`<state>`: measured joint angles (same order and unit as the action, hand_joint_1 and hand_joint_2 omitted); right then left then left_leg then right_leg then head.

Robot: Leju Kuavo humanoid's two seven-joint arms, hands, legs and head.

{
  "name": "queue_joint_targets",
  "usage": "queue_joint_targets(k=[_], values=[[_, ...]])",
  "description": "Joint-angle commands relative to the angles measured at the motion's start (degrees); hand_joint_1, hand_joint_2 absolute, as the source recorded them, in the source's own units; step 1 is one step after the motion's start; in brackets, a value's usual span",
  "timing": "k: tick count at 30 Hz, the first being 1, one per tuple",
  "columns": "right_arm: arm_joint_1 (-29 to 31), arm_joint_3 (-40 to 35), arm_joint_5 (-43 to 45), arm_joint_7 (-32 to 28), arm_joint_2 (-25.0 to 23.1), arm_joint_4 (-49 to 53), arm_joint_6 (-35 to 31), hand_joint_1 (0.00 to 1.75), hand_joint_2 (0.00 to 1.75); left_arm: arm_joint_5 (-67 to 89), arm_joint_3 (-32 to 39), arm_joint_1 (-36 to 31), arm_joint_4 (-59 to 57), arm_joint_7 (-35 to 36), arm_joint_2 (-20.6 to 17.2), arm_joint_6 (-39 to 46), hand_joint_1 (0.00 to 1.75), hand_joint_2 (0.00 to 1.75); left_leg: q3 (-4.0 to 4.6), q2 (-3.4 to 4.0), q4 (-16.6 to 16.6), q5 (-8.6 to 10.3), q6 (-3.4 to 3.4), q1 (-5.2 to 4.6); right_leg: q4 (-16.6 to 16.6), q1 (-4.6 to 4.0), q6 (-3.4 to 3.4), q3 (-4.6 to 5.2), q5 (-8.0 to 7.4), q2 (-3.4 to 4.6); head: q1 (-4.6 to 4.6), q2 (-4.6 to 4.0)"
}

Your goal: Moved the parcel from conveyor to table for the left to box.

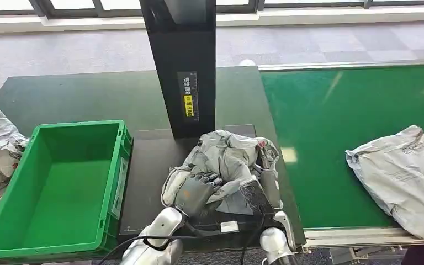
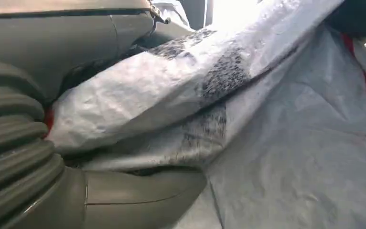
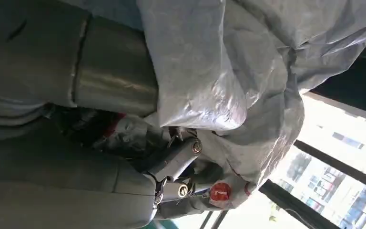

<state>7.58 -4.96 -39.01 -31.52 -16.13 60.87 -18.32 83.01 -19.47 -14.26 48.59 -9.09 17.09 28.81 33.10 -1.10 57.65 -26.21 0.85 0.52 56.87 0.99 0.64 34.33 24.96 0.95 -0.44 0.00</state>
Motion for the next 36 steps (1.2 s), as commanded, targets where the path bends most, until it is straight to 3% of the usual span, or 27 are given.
queue_joint_targets(k=[1, 2, 4, 5, 6, 8, 10, 11, 19, 21, 24, 30, 31, 32, 34, 36], values=[[-0.22, 4.13, 0.05, -0.25, -0.27, 0.61, 0.14, 0.00, 0.00, 5.54, 0.97, -1.45, -4.01, 5.88, 0.73, 6.01, 1.75, 1.75, -0.13, 0.02, -0.07, -0.02, -0.03, 0.02, -0.08, -0.05, -0.06, -0.16, 0.03, -0.14, -0.02, 0.00], [-0.56, 3.97, -0.02, -0.34, -0.36, 1.07, 0.18, 0.00, 0.00, 6.99, 1.36, -0.48, 0.60, 9.48, -0.18, 11.19, 1.75, 1.75, -0.08, 0.00, -0.05, -0.01, -0.02, 0.00, -0.04, -0.02, -0.05, -0.10, 0.04, -0.13, -0.02, 0.00], [-0.39, 3.50, 0.01, -0.58, -0.58, 0.62, -0.06, 0.00, 0.00, 6.99, -2.37, 3.28, 19.56, 17.73, -5.25, 11.19, 1.75, 1.75, -0.08, 0.04, -0.03, -0.03, -0.02, 0.02, -0.04, -0.05, -0.05, -0.09, 0.03, -0.10, 0.00, 0.00], [-0.19, 3.42, 0.08, -0.69, -0.68, 0.29, -0.30, 0.00, 0.00, 6.99, -2.11, 3.93, 22.12, 17.91, -5.85, 11.19, 1.75, 1.75, 0.05, 0.18, 0.02, -0.04, 0.00, 0.02, 0.04, -0.04, -0.06, 0.10, 0.00, 0.07, 0.00, 0.00], [0.35, 3.06, 0.41, -1.09, -0.70, -0.60, -0.46, 0.00, 0.00, 6.99, -1.12, 5.04, 33.20, 19.51, -8.90, 11.19, 1.75, 1.75, -0.02, 0.27, 0.02, -0.08, 0.00, 0.03, 0.04, -0.06, -0.09, 0.05, 0.02, 0.10, 0.00, 0.00], [2.34, 2.37, 1.45, -2.27, -0.88, -3.89, -1.40, 0.00, 0.00, 6.99, 7.52, 9.85, 51.39, 11.27, -4.62, 11.19, 1.75, 1.75, 0.04, 0.37, 0.04, -0.08, 0.02, 0.07, 0.08, -0.10, -0.11, 0.12, -0.01, 0.21, -0.02, 0.00], [3.80, 2.00, 2.44, -3.25, -0.83, -6.38, -2.08, 0.00, 0.00, 6.90, 11.16, 10.58, 59.12, 6.94, -2.12, 11.19, 1.75, 1.75, 0.16, 0.29, 0.08, -0.07, 0.01, 0.08, 0.11, -0.09, -0.07, 0.19, -0.02, 0.17, -0.02, 0.00], [4.45, 1.91, 2.82, -3.60, -0.78, -7.54, -2.65, 0.00, 0.00, 5.61, 13.23, 10.50, 60.93, 4.53, -1.29, 11.19, 1.75, 1.75, 0.20, 0.48, 0.19, -0.15, 0.01, 0.12, 0.19, -0.14, -0.09, 0.27, 0.00, 0.31, -0.02, 0.00], [4.45, 1.91, 2.82, -3.60, -0.78, -7.54, -2.65, 0.00, 0.00, 5.61, 13.23, 10.50, 60.93, 4.53, -1.29, 11.19, 1.75, 1.75, 0.01, 0.36, -0.02, -0.07, 0.00, 0.07, 0.02, -0.09, -0.09, 0.05, -0.01, 0.20, 0.00, 0.00], [4.88, 1.77, 3.84, -4.15, -0.58, -8.25, -2.83, 0.00, 0.00, 2.32, 19.51, 9.11, 63.67, -4.41, 2.91, 11.19, 1.75, 1.75, 0.08, 0.20, -0.02, -0.03, -0.01, 0.04, 0.03, -0.05, -0.06, 0.07, 0.00, 0.07, -0.02, 0.00], [5.94, 1.81, 4.79, -4.69, -0.65, -9.15, -3.23, 0.00, 0.00, -1.92, 23.80, 7.13, 65.73, -9.54, 2.91, 11.19, 1.75, 1.75, 0.04, 0.34, 0.02, -0.07, -0.03, 0.06, 0.06, -0.09, -0.09, 0.05, 0.00, 0.11, -0.02, 0.00], [5.14, 2.21, 5.22, -4.48, -0.35, -7.43, -3.92, 0.00, 0.00, -1.27, 23.31, 4.85, 66.75, -9.06, 2.91, 11.19, 1.75, 1.75, 0.16, -0.01, 0.06, 0.03, 0.02, 0.08, 0.08, -0.10, -0.06, 0.11, 0.01, -0.12, 0.00, 0.00], [5.84, 5.01, 3.71, -5.62, -1.58, -8.91, -3.90, 0.00, 0.00, 5.53, 18.59, 5.21, 66.82, -2.49, 2.85, 11.19, 1.75, 1.75, 0.10, -0.05, 0.06, 0.02, 0.01, 0.08, 0.08, -0.10, -0.08, 0.04, 0.05, -0.21, 0.00, 0.00], [5.84, 5.01, 3.71, -5.62, -1.58, -8.91, -3.90, 0.00, 0.00, 5.53, 18.59, 5.21, 66.82, -2.49, 2.85, 11.19, 1.75, 1.75, 0.11, -0.05, 0.04, 0.03, 0.01, 0.06, 0.08, -0.08, -0.06, 0.07, 0.03, -0.16, 0.00, 0.00], [3.61, 3.82, 3.97, -5.03, -0.85, -5.04, -3.11, 0.00, 0.00, 2.76, 24.24, 4.65, 62.66, -4.56, 2.91, 11.19, 1.75, 1.75, 0.11, -0.06, 0.07, 0.02, -0.01, 0.07, 0.08, -0.09, -0.06, 0.04, 0.04, -0.21, 0.00, 0.00], [3.14, 3.68, 4.05, -4.81, -0.72, -4.23, -2.86, 0.00, 0.00, 4.36, 24.25, 4.86, 60.52, -1.99, 2.91, 11.19, 1.75, 1.75, 0.06, -0.04, -0.01, 0.05, 0.02, 0.03, 0.04, -0.04, -0.05, 0.05, 0.03, -0.16, 0.00, 0.00]])
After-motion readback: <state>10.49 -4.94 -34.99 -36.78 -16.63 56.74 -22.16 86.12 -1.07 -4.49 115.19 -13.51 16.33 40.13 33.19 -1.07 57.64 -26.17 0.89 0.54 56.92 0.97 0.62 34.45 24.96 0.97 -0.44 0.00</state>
